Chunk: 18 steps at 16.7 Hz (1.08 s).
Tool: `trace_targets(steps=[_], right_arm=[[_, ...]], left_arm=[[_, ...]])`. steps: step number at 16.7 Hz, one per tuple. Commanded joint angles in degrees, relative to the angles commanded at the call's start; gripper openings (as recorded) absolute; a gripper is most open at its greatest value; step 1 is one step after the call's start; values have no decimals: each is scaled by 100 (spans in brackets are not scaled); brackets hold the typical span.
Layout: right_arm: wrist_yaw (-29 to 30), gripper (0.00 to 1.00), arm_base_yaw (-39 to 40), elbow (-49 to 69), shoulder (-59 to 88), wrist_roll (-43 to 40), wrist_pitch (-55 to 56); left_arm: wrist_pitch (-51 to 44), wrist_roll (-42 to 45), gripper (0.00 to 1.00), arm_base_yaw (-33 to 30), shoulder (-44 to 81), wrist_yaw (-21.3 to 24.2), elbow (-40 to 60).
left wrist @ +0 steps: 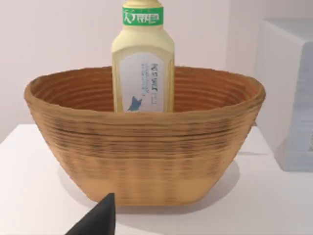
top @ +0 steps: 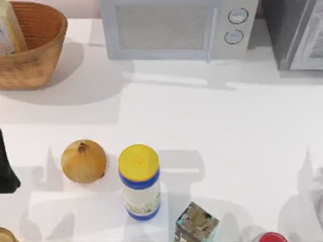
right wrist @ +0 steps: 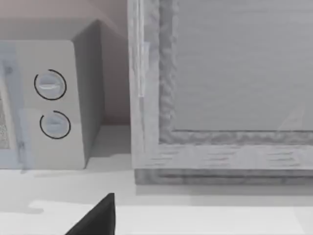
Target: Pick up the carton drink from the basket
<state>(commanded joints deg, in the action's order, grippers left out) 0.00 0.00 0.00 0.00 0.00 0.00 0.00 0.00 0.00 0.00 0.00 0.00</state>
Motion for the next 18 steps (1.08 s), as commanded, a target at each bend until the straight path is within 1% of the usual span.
trace_targets(steps=[4, 8, 12, 18], right_arm=[[0, 100, 0, 0, 0, 0, 0], [0, 100, 0, 0, 0, 0, 0], [0, 100, 0, 0, 0, 0, 0], [0, 100, 0, 0, 0, 0, 0]], left_arm=[[57, -15, 100, 12, 172, 10, 29], [568, -51, 100, 70, 1155, 90, 357], [1584, -56, 100, 164, 2724, 240, 1050], [3563, -37, 100, 373, 5773, 517, 2399]])
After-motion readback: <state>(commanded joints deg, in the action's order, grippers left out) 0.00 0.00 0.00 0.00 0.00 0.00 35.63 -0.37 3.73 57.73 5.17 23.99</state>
